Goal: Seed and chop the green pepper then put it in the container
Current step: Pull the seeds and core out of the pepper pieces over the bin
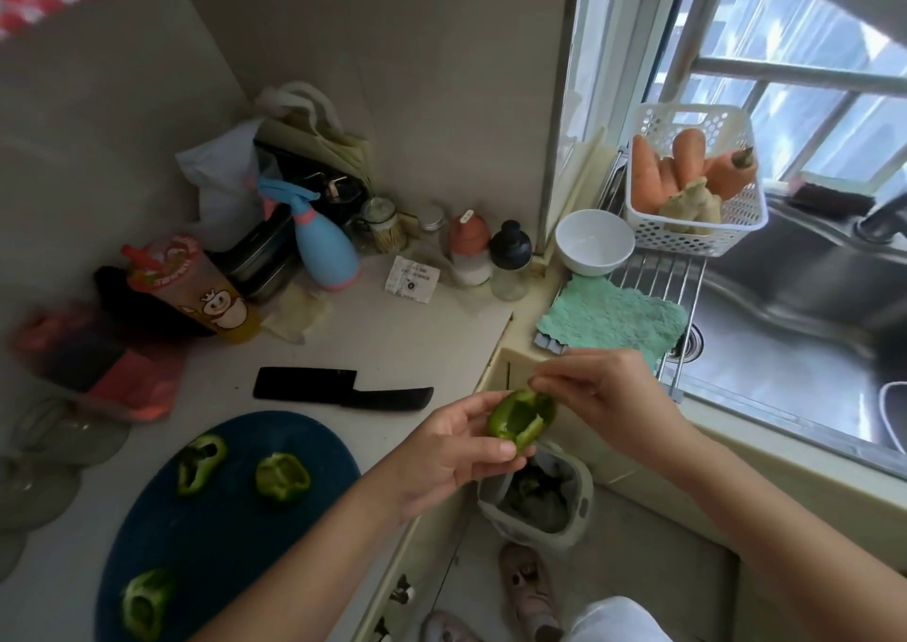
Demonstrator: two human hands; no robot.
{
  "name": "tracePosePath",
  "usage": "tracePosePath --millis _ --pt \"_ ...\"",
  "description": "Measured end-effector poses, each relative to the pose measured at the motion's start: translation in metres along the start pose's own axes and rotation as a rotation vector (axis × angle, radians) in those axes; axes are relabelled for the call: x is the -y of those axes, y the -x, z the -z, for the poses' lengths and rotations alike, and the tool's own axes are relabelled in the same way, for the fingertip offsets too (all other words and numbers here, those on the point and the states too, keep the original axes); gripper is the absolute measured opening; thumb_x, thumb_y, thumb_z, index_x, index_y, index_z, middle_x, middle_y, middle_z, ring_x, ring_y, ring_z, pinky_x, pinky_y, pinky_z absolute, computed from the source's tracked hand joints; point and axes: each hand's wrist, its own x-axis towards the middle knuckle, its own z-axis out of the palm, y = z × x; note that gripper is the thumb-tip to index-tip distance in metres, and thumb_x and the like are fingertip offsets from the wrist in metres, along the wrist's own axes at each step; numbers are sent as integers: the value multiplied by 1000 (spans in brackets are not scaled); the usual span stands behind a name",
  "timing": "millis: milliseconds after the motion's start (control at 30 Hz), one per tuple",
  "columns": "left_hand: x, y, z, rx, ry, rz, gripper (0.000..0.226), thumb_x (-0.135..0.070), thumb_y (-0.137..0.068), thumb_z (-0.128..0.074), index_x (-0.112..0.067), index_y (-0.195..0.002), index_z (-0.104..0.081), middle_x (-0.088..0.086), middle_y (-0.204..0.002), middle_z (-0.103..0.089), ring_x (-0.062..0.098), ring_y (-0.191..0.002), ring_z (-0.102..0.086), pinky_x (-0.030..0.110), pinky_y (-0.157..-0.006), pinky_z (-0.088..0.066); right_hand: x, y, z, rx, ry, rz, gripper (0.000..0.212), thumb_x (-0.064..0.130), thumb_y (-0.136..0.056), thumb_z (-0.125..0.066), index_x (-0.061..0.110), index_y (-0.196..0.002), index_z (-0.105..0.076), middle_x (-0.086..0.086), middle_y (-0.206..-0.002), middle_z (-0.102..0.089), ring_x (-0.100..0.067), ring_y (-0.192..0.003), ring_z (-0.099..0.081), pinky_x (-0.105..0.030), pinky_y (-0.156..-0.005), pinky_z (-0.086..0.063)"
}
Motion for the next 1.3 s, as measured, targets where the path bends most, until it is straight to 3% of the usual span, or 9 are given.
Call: tracePosePath --millis 100,200,300,400,600,833,1033,1167,1300 --pt "1 -5 -3 -39 -61 -54 51 6 -74 -65 -14 -120 -53 3 -104 -70 24 -100 -65 28 -85 -55 -9 7 -1 -45 -312 -403 9 16 -83 -68 22 -88 -73 7 -72 -72 -5 -70 -69 -17 -68 -56" --pt "3 -10 -5 -110 -167 -96 56 8 -75 -67 -13 -124 -49 3 -111 -68 24 -106 -64 33 -96 -50 -12 9 2 -56 -581 -603 15 25 -79 -64 16 -87 -73 -8 -80 -74 -17 -74 -71 -25 -71 -58" --pt "7 -14 -6 -166 -281 -117 58 4 -74 -71 -18 -122 -49 2 -119 -64 20 -111 -63 33 -100 -47 -8 12 5 22 -571 -649 30 34 -73 -65 12 -92 -72 -6 -78 -74 -14 -71 -70 -18 -64 -55" --pt "9 -20 -9 -228 -402 -145 57 6 -73 -72 -25 -115 -50 -5 -118 -61 9 -108 -63 24 -92 -50 -2 13 2 120 -454 -673 33 37 -66 -74 14 -90 -71 -1 -74 -73 -11 -67 -70 -17 -62 -54" --pt "22 -29 -20 -307 -545 -199 55 -2 -68 -79 -31 -104 -49 -13 -107 -60 2 -98 -65 25 -86 -54 3 13 -16 39 -403 -823 16 9 -75 -78 3 -86 -68 -10 -76 -72 -7 -56 -66 -12 -50 -49" --pt "39 -33 -29 -397 -751 -296 46 -12 -71 -79 -32 -96 -47 -3 -105 -65 8 -95 -66 30 -83 -57 -3 14 -22 22 -334 -886 10 -2 -74 -71 9 -73 -71 -4 -64 -70 -4 -51 -64 -13 -46 -46" --pt "41 -32 -29 -384 -598 -231 46 -5 -69 -80 -25 -98 -50 1 -106 -69 8 -94 -69 27 -83 -57 -7 18 -23 29 -483 -921 9 6 -75 -76 6 -84 -73 -11 -77 -74 -14 -65 -69 -20 -60 -56" --pt "42 -32 -35 -377 -541 -226 46 -2 -70 -78 -20 -102 -50 1 -106 -69 7 -94 -69 26 -81 -57 -8 18 -25 -14 -446 -949 7 1 -73 -73 2 -81 -71 -13 -73 -73 -10 -56 -65 -27 -60 -55" --pt "43 -34 -38 -394 -517 -216 43 -1 -73 -76 -17 -103 -50 1 -106 -68 5 -93 -68 19 -77 -56 -9 17 -25 -15 -461 -973 5 1 -73 -72 3 -78 -71 -11 -70 -72 -10 -56 -65 -24 -59 -54"
